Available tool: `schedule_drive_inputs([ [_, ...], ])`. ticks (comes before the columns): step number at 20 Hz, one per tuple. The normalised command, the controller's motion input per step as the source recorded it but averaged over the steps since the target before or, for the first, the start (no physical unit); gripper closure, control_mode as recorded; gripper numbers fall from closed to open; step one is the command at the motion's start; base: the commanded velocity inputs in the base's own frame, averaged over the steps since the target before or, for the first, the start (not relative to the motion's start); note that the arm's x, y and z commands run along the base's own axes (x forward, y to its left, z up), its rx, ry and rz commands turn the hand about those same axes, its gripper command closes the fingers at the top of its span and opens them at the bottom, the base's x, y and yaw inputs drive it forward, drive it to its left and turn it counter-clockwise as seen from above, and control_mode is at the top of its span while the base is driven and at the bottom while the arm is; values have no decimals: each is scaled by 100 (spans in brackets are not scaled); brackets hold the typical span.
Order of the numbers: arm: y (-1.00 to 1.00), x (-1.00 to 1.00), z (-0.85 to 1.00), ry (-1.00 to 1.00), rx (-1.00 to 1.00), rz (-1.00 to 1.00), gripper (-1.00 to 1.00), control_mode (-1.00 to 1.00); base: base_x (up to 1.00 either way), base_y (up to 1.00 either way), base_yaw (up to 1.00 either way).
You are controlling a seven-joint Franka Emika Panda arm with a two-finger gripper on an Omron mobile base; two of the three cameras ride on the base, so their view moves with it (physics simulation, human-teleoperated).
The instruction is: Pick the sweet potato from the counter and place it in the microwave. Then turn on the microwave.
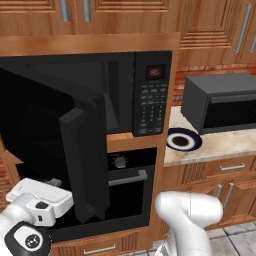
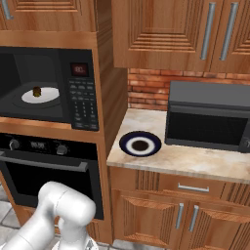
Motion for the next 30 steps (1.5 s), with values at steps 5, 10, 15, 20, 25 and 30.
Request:
schedule_drive_inputs([
  [5,-33,48,0,0,0,6,100,-100,0,0,0],
  [10,-37,47,0,0,0,6,100,-100,0,0,0],
  [15,-35,42,0,0,0,5,100,-100,0,0,0],
  [20,-30,42,0,0,0,4,100,-100,0,0,0],
  [25,-21,39,0,0,0,4,100,-100,0,0,0],
  [30,-18,40,0,0,0,4,100,-100,0,0,0],
])
